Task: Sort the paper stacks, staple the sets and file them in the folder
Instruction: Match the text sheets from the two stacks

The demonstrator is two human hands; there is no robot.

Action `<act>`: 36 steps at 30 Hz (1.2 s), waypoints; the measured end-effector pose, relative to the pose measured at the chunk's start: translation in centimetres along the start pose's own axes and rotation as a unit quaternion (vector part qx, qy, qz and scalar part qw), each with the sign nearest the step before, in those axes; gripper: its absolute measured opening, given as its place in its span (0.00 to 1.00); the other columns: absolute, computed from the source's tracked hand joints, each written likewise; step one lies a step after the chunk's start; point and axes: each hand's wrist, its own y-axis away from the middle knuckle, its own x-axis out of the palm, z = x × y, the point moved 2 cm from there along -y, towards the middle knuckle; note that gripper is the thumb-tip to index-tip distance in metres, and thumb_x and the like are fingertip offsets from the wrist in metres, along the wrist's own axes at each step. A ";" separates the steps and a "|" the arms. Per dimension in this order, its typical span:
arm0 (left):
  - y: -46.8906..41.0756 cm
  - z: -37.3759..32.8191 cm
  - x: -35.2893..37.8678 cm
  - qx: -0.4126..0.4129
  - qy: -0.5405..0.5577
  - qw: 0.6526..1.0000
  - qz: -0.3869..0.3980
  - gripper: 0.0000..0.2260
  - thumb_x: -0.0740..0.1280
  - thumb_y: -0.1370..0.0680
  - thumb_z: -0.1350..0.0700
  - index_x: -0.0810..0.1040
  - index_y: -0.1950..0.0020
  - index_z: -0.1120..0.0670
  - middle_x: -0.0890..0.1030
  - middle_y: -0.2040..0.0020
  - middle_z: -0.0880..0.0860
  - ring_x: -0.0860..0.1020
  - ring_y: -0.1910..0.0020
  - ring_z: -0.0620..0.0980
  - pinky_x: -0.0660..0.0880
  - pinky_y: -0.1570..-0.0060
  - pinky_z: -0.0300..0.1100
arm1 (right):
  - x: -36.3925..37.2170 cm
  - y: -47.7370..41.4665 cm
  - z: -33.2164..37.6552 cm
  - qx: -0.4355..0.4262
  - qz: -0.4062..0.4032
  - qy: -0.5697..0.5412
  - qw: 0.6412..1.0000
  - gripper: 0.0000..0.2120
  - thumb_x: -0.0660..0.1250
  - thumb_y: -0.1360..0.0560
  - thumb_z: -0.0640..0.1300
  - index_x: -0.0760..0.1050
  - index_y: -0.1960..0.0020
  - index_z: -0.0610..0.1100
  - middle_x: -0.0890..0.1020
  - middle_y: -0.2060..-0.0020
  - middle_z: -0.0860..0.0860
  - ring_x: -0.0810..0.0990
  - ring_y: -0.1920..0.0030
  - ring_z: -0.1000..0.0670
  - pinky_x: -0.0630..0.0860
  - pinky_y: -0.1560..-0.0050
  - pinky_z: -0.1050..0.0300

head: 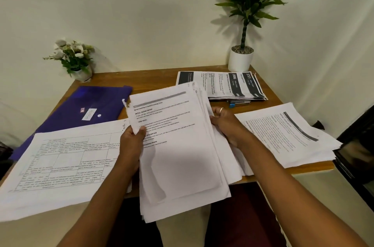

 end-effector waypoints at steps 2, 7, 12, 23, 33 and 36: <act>0.0 -0.7 1.3 -0.015 -0.028 0.999 0.000 0.12 0.64 0.16 0.55 0.74 0.32 0.52 0.82 0.40 0.51 0.83 0.49 0.49 0.79 0.56 0.42 | 0.7 0.8 -0.2 0.037 0.003 -0.024 0.999 0.08 0.66 0.18 0.47 0.82 0.43 0.46 0.87 0.50 0.46 0.86 0.48 0.42 0.82 0.45 0.47; 0.8 -2.0 4.2 -0.040 -0.074 0.996 -0.008 0.08 0.66 0.17 0.55 0.71 0.40 0.51 0.81 0.42 0.50 0.83 0.57 0.48 0.80 0.66 0.39 | 0.7 2.2 0.4 0.031 -0.014 -0.044 0.998 0.19 0.57 0.19 0.65 0.70 0.37 0.54 0.75 0.46 0.61 0.74 0.44 0.56 0.71 0.36 0.54; 2.0 -6.0 4.1 0.099 0.020 0.995 -0.004 0.23 0.69 0.19 0.59 0.67 0.26 0.51 0.81 0.35 0.51 0.85 0.49 0.48 0.83 0.59 0.40 | 0.2 2.2 2.5 -0.078 -0.016 -0.014 0.997 0.20 0.77 0.27 0.42 0.77 0.37 0.49 0.85 0.43 0.52 0.84 0.46 0.54 0.81 0.41 0.54; 4.0 -12.5 3.3 0.307 0.034 0.950 0.057 0.11 0.68 0.19 0.56 0.76 0.37 0.56 0.86 0.48 0.46 0.85 0.46 0.50 0.82 0.53 0.41 | 1.1 2.9 7.1 -0.215 -0.081 -0.030 0.973 0.11 0.77 0.27 0.45 0.80 0.46 0.53 0.86 0.54 0.61 0.84 0.49 0.59 0.82 0.42 0.54; 4.2 -9.7 2.4 0.276 -0.025 0.957 0.080 0.14 0.68 0.19 0.53 0.77 0.35 0.57 0.85 0.43 0.49 0.84 0.45 0.48 0.82 0.53 0.40 | 2.2 3.3 5.0 -0.206 -0.104 -0.012 0.973 0.20 0.77 0.27 0.51 0.78 0.37 0.50 0.83 0.40 0.50 0.82 0.40 0.50 0.81 0.42 0.53; 4.3 -7.9 2.6 0.222 -0.037 0.971 0.087 0.11 0.67 0.19 0.53 0.77 0.37 0.48 0.85 0.49 0.38 0.84 0.49 0.42 0.80 0.58 0.34 | 2.8 3.5 3.7 -0.185 -0.091 0.018 0.978 0.25 0.75 0.26 0.54 0.76 0.32 0.46 0.81 0.36 0.52 0.80 0.36 0.47 0.79 0.39 0.51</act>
